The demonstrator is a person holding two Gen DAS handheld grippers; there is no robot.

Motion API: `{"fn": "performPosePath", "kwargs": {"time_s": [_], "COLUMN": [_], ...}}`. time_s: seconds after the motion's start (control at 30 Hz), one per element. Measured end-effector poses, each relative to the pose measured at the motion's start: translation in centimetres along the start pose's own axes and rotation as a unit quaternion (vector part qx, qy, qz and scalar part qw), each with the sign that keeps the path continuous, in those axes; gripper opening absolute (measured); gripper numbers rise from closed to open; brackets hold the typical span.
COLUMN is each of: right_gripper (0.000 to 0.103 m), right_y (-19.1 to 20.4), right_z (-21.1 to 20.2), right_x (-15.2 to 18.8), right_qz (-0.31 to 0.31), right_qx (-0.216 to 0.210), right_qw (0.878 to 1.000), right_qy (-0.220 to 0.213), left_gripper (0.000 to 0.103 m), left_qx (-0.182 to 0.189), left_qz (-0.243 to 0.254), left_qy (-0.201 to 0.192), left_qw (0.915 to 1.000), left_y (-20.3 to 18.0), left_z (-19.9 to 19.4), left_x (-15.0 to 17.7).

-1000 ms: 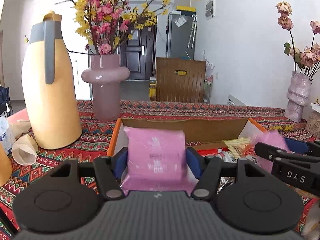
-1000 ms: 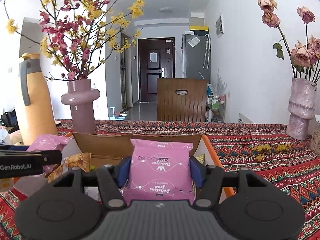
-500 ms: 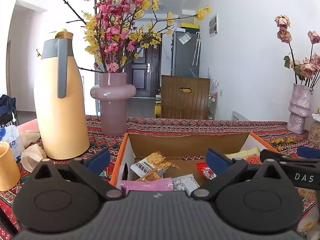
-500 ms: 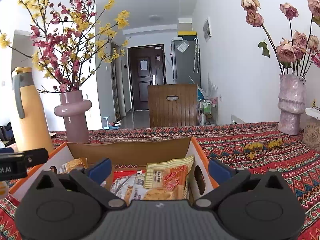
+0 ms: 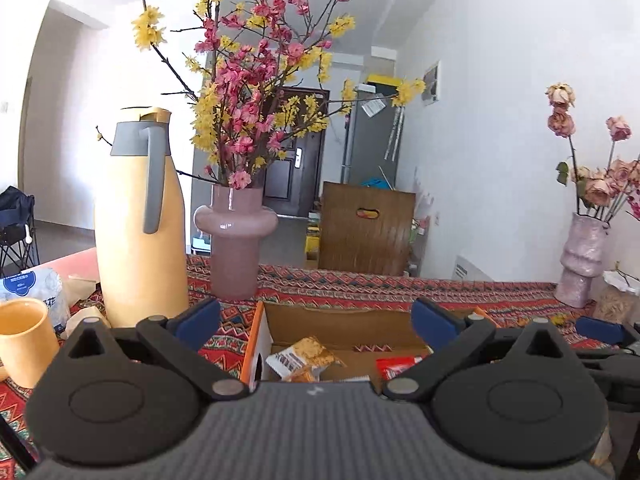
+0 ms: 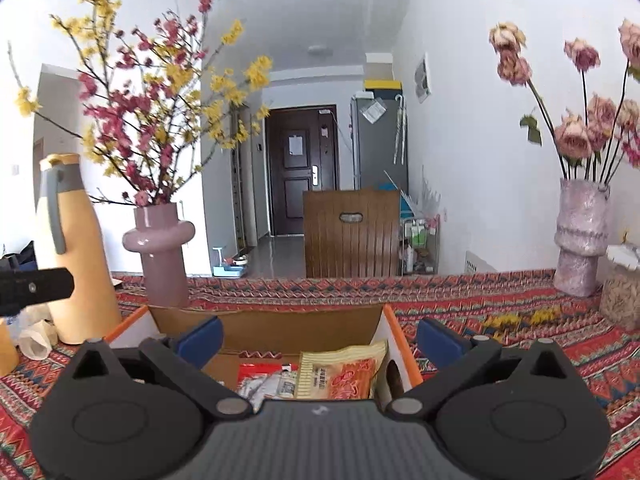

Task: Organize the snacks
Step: 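Withdraw both grippers from the box toward the white packets, then grasp a white packet with the right gripper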

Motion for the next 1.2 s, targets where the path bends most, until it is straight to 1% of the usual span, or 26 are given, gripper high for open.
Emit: {"fn": "performPosePath", "kwargs": {"time_s": [0.13, 0.27, 0.5, 0.6, 0.77, 0.87, 1.0, 1.1, 1.2], "right_gripper": [0.103, 0.103, 0.103, 0.103, 0.103, 0.103, 0.103, 0.103, 0.103], "right_y": [0.6, 0.9, 0.9, 0.8, 0.8, 1.0, 0.9, 0.9, 1.1], "right_z": [-2.2, -4.1, -6.0, -6.3, -5.8, -5.1, -4.0, -2.5, -1.1], "right_x": [0.3, 1.6, 5.1, 6.5, 9.3, 10.4, 10.6, 10.3, 10.3], "right_qz": [-0.020, -0.028, -0.028, -0.025, -0.021, -0.025, -0.019, -0.004, -0.001], "right_qx": [-0.007, -0.013, -0.012, -0.009, -0.007, -0.006, -0.007, -0.018, -0.018], "right_qw": [1.000, 0.999, 0.998, 0.996, 0.991, 0.987, 0.983, 0.979, 0.976], "right_qy": [0.004, 0.016, 0.062, 0.083, 0.134, 0.161, 0.181, 0.201, 0.215], "left_gripper": [0.103, 0.103, 0.103, 0.103, 0.103, 0.103, 0.103, 0.103, 0.103], "left_qx": [0.003, 0.005, 0.000, -0.001, -0.001, -0.001, -0.001, -0.004, -0.006], "left_qz": [0.012, 0.026, 0.047, 0.043, 0.020, 0.012, 0.004, -0.003, -0.009], "left_qy": [0.004, 0.023, 0.070, 0.087, 0.108, 0.118, 0.127, 0.134, 0.136], "left_qw": [0.9999, 0.9994, 0.9965, 0.9953, 0.9940, 0.9929, 0.9919, 0.9910, 0.9907], "left_y": [0.3, 1.0, 2.3, 3.1, 4.3, 4.7, 4.9, 5.2, 5.5], "left_z": [-1.5, -2.5, -3.2, -3.1, -2.0, -1.2, -0.6, -0.3, -0.3], "left_x": [0.5, 2.0, 5.7, 7.2, 9.0, 9.7, 10.3, 10.6, 10.7]}}
Point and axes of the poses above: each gripper's, at about its wrist camera, not at the fingertips, and z roughly the way its jaws point, y to its left, x to its underside, the point moved 6 cm from there along z, roughly the way its jaws point, and after that the axes turned 2 degrees about y, right-handed, at the moved point
